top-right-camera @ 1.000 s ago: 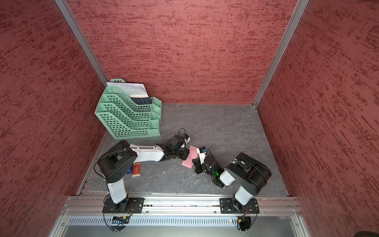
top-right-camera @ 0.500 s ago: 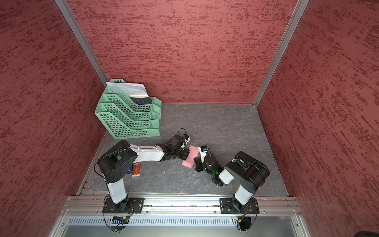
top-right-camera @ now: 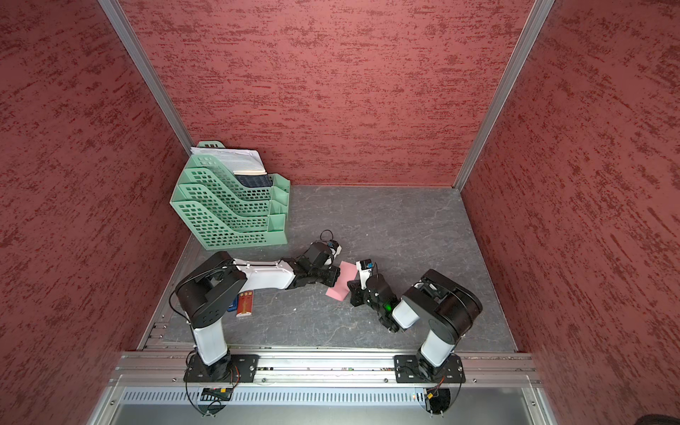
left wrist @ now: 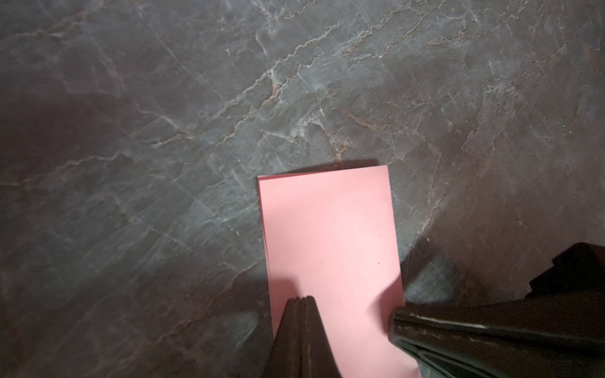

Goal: Fold the square paper along the opposite sides
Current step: Smooth out the paper at the center of the board.

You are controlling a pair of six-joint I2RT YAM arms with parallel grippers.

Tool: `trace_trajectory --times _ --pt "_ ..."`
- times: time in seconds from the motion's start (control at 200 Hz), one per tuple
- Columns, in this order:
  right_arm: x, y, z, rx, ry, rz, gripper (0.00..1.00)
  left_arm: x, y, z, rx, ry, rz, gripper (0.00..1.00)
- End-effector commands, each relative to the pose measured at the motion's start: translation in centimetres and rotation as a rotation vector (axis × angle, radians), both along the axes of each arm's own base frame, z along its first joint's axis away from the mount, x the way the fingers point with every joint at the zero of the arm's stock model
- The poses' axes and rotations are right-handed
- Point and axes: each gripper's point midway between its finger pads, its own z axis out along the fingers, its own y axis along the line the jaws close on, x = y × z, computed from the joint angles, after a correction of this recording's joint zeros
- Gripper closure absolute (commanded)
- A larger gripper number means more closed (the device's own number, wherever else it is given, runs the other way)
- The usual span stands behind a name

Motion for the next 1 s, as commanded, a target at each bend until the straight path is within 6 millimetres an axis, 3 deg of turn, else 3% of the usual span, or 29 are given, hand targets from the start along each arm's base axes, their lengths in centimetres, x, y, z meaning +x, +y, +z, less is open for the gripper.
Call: trace_trajectory --times 0.0,0.23,0.416,0.586,0.776,0.867,0.997 --pt "-1.2 -0.2 -1.3 -0.037 0.026 0.006 1.00 -7.0 10.0 -10.2 0.418 0.309 0.059 1.00" --pt "-2.2 0.9 -1.7 -0.070 -0.003 0.043 1.00 -7.6 10.5 -10.9 0.434 0.332 0.078 1.00" --pt "-2.0 0.0 -2.5 -0.104 0.020 -0.002 1.00 -8.0 10.6 -10.2 0.411 0.336 0.102 1.00" --pt "-2.2 0.4 -2.9 -0.109 0.039 0.018 1.00 -6.3 9.1 -5.4 0.274 0.268 0.104 1.00" --pt "-2.2 1.2 -3.7 -0.110 0.065 0.049 1.00 -3.4 4.6 1.6 0.108 0.088 -0.010 0.99" --pt "-2.2 1.4 -3.9 -0.112 0.069 0.059 1.00 -2.5 2.7 3.3 0.044 0.035 -0.072 0.98" --pt "-2.3 1.6 -4.0 -0.116 0.069 0.070 1.00 -1.3 0.8 3.9 0.004 -0.005 -0.121 0.99"
